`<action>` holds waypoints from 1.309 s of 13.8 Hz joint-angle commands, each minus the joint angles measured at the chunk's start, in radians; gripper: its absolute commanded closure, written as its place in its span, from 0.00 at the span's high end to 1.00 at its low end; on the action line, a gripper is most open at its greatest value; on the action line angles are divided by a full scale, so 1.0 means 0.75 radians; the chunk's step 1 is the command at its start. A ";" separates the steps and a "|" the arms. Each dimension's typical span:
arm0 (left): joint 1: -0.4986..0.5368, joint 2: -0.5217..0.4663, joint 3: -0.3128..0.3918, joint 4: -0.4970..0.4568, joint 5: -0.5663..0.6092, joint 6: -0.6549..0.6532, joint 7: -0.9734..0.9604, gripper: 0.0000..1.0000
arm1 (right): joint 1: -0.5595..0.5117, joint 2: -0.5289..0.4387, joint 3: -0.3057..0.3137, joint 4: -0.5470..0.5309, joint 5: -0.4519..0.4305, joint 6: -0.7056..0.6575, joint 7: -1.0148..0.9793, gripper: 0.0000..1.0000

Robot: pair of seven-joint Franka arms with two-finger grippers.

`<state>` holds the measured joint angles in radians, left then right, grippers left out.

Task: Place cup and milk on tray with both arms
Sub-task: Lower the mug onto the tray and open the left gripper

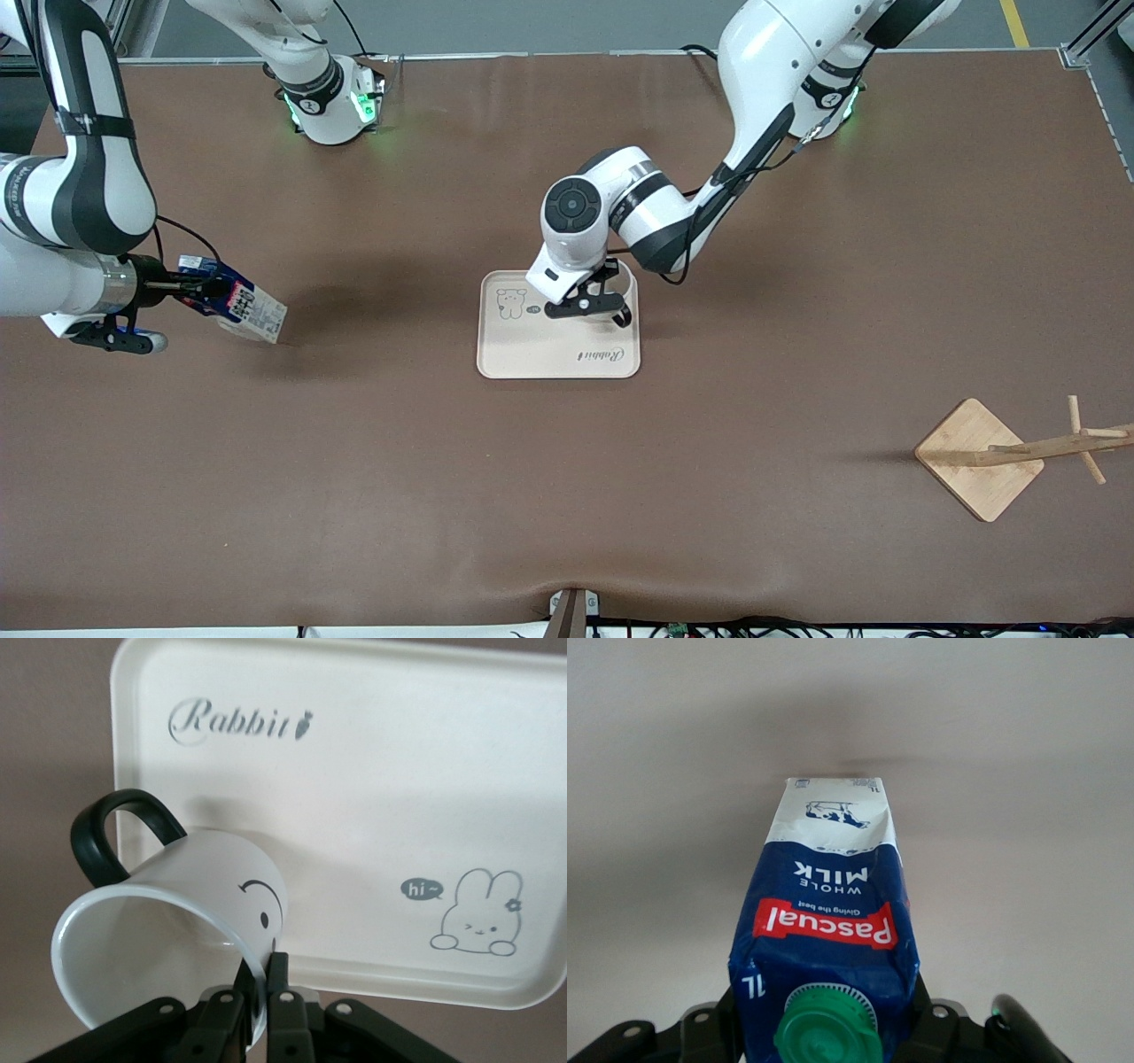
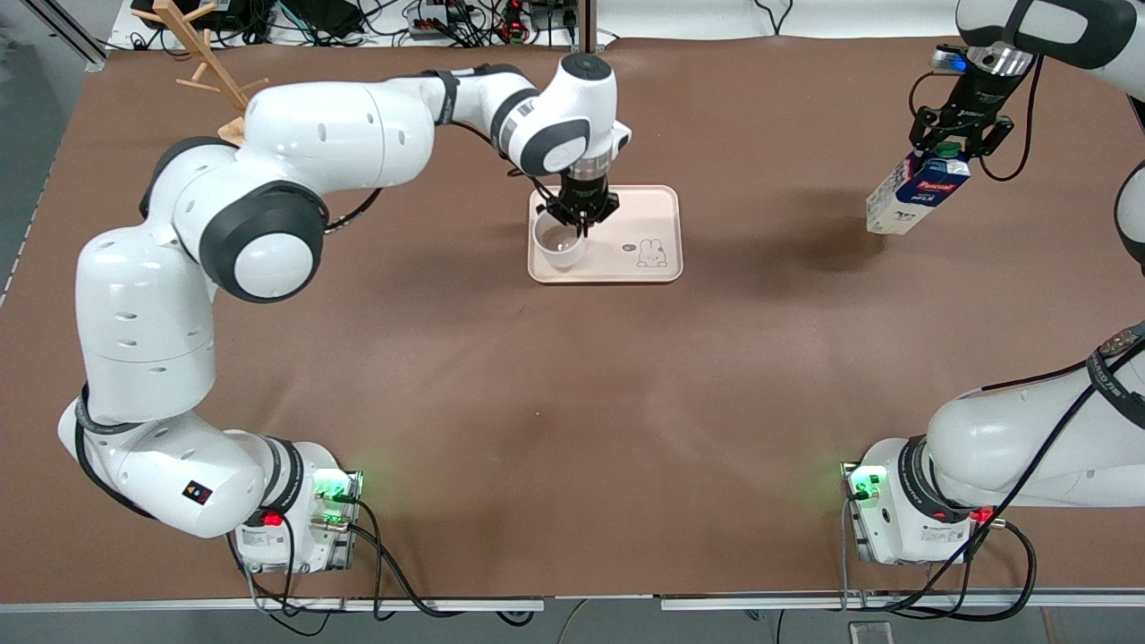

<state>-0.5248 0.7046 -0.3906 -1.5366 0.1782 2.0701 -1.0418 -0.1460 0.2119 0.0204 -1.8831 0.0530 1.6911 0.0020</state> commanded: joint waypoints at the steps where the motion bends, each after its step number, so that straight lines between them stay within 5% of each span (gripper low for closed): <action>1: -0.020 0.038 0.014 0.048 0.032 -0.050 -0.032 0.00 | 0.059 -0.015 -0.001 0.066 0.040 -0.113 -0.050 0.01; 2: -0.020 0.040 0.016 0.048 0.032 -0.050 -0.037 0.00 | 0.092 -0.015 -0.005 0.109 0.028 -0.162 -0.046 0.01; 3: -0.020 0.040 0.026 0.048 0.032 -0.050 -0.037 0.15 | 0.113 -0.013 -0.005 0.148 0.019 -0.183 -0.048 0.01; 4: -0.020 0.036 0.040 0.046 0.036 -0.054 -0.037 0.69 | 0.115 -0.011 -0.005 0.167 0.019 -0.187 -0.046 0.01; 5: -0.020 0.024 0.050 0.052 0.053 -0.068 -0.035 1.00 | 0.115 -0.011 -0.005 0.175 0.021 -0.189 -0.044 0.01; 9: 0.020 -0.107 0.054 0.150 0.096 -0.252 -0.020 1.00 | 0.245 -0.006 -0.003 0.222 0.040 -0.275 0.105 0.01; 13: 0.210 -0.301 0.054 0.220 0.106 -0.433 0.194 1.00 | 0.490 0.022 -0.003 0.296 0.074 -0.281 0.442 0.04; 18: 0.511 -0.485 0.056 0.218 0.100 -0.516 0.346 1.00 | 0.793 0.275 -0.003 0.579 0.197 -0.265 0.899 0.06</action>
<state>-0.1898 0.3854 -0.3426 -1.3490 0.2468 1.6967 -0.7860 0.3889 0.3010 0.0310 -1.5788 0.1782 1.5119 0.5930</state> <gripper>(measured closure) 0.000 0.317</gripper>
